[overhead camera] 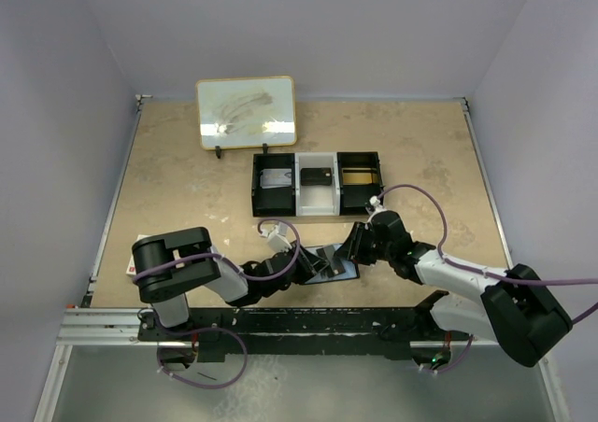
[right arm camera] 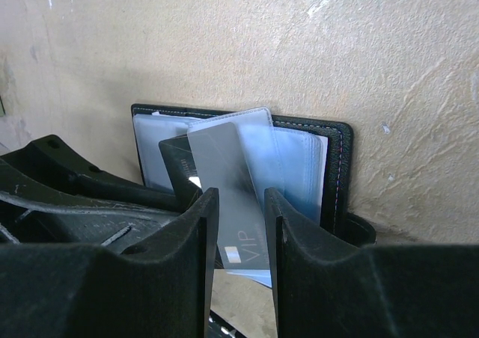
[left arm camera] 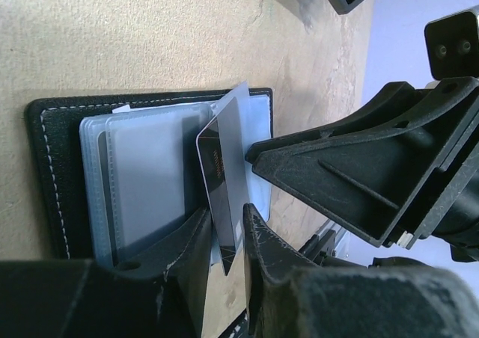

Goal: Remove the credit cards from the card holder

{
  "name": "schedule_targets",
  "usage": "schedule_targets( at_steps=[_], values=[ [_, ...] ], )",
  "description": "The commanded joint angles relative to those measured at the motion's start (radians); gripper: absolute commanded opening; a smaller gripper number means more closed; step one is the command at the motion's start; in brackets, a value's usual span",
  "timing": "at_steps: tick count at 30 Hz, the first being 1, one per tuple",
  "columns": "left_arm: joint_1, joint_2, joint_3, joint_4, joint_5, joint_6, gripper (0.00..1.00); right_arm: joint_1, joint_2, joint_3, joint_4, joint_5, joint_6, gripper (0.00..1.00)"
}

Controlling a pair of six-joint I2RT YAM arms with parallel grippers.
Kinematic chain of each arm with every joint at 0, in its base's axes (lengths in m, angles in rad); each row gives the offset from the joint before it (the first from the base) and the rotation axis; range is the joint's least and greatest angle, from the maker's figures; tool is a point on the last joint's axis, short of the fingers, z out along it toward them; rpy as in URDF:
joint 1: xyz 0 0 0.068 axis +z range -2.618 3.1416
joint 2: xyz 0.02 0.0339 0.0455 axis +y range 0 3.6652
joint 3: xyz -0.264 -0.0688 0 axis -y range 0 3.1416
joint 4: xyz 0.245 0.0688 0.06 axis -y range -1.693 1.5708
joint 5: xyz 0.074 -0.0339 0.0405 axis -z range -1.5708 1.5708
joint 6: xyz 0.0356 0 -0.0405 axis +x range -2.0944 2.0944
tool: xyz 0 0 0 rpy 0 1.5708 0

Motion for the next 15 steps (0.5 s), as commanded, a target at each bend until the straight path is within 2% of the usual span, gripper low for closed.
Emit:
schedule_targets(
  at_steps=[1, 6, 9, 12, 15],
  values=[
    [-0.006, 0.028, 0.028, 0.082, 0.004, 0.007, 0.21, 0.001, 0.023, -0.020, -0.067, 0.005, -0.025, 0.35],
    [-0.006, 0.032, 0.017, 0.101, -0.009, -0.004, 0.21, 0.001, 0.030, -0.020, -0.057, -0.005, -0.029, 0.33],
    [-0.006, 0.021, 0.011, 0.095, -0.018, -0.005, 0.19, 0.001, 0.038, -0.020, -0.038, -0.028, -0.040, 0.19],
    [-0.006, 0.014, 0.014, 0.083, -0.024, -0.005, 0.16, 0.001, 0.045, -0.023, -0.030, -0.035, -0.044, 0.10],
    [-0.005, 0.017, 0.017, 0.079, -0.021, -0.004, 0.11, 0.001, 0.046, -0.022, -0.029, -0.034, -0.043, 0.07]
  ],
)
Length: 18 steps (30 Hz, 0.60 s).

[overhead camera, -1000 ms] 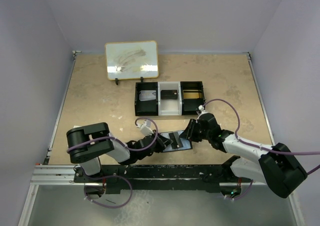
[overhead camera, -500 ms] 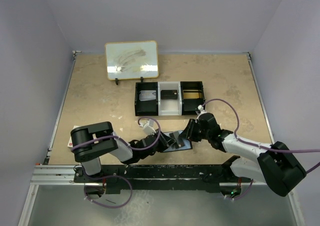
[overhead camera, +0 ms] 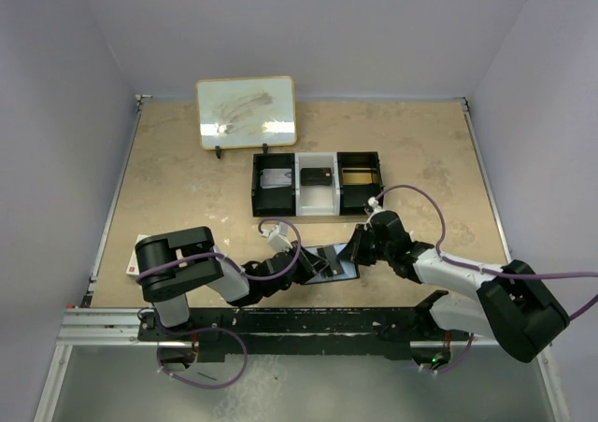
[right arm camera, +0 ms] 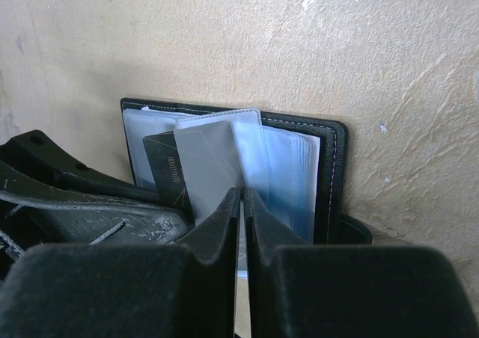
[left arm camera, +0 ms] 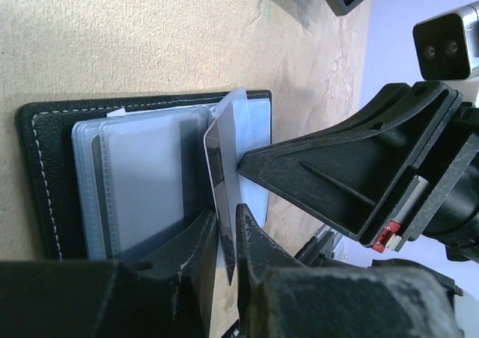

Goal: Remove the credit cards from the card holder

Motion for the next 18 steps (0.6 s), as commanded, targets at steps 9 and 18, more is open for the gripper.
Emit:
schedule_targets(
  at_steps=[9, 18],
  values=[
    [-0.005, -0.006, 0.029, 0.037, -0.007, 0.010, 0.15, 0.004, 0.029, -0.019, -0.038, -0.014, -0.022, 0.06],
    [-0.005, -0.055, 0.012, -0.029, -0.018, 0.019, 0.00, 0.004, 0.004, -0.013, -0.104, 0.038, 0.001, 0.07]
  ],
)
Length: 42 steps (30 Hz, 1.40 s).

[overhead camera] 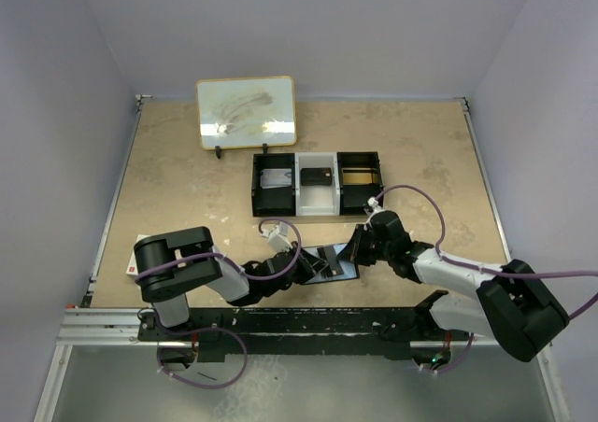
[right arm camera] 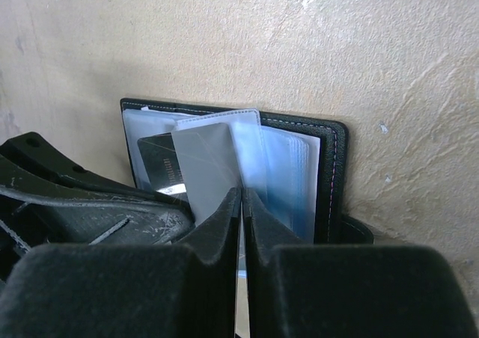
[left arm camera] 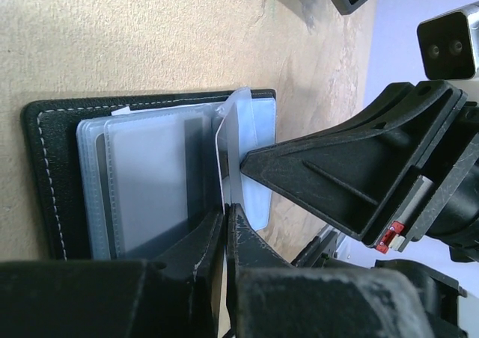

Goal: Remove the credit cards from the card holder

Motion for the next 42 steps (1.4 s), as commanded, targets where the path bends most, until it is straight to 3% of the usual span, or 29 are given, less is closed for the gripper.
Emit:
schedule_targets(
  at_steps=[1, 9, 15, 18, 22, 33, 37, 42],
  values=[
    [-0.006, -0.067, 0.005, -0.025, -0.021, 0.021, 0.00, 0.005, -0.013, -0.014, -0.117, 0.045, 0.007, 0.08],
    [-0.005, -0.196, -0.003, -0.215, -0.031, 0.084, 0.00, 0.005, -0.162, -0.016, -0.188, 0.086, 0.034, 0.15],
    [-0.005, -0.223, -0.013, -0.252, -0.020, 0.107, 0.00, 0.005, -0.259, 0.005, -0.214, 0.054, 0.001, 0.23],
    [-0.005, -0.220, -0.012, -0.254, -0.013, 0.108, 0.00, 0.005, -0.279, 0.000, -0.123, -0.008, -0.025, 0.24],
    [-0.006, -0.215, -0.004, -0.255, -0.011, 0.110, 0.00, 0.007, -0.225, -0.028, 0.047, -0.174, -0.021, 0.20],
    [-0.005, -0.212, 0.003, -0.259, -0.010, 0.112, 0.01, 0.008, 0.102, -0.024, 0.126, -0.172, -0.043, 0.19],
    [-0.005, -0.203, 0.014, -0.253, -0.001, 0.117, 0.13, 0.008, 0.161, -0.057, 0.199, -0.180, -0.014, 0.17],
    [-0.005, -0.161, 0.046, -0.236, 0.021, 0.129, 0.16, 0.009, 0.116, -0.077, 0.177, -0.143, 0.003, 0.17]
  ],
)
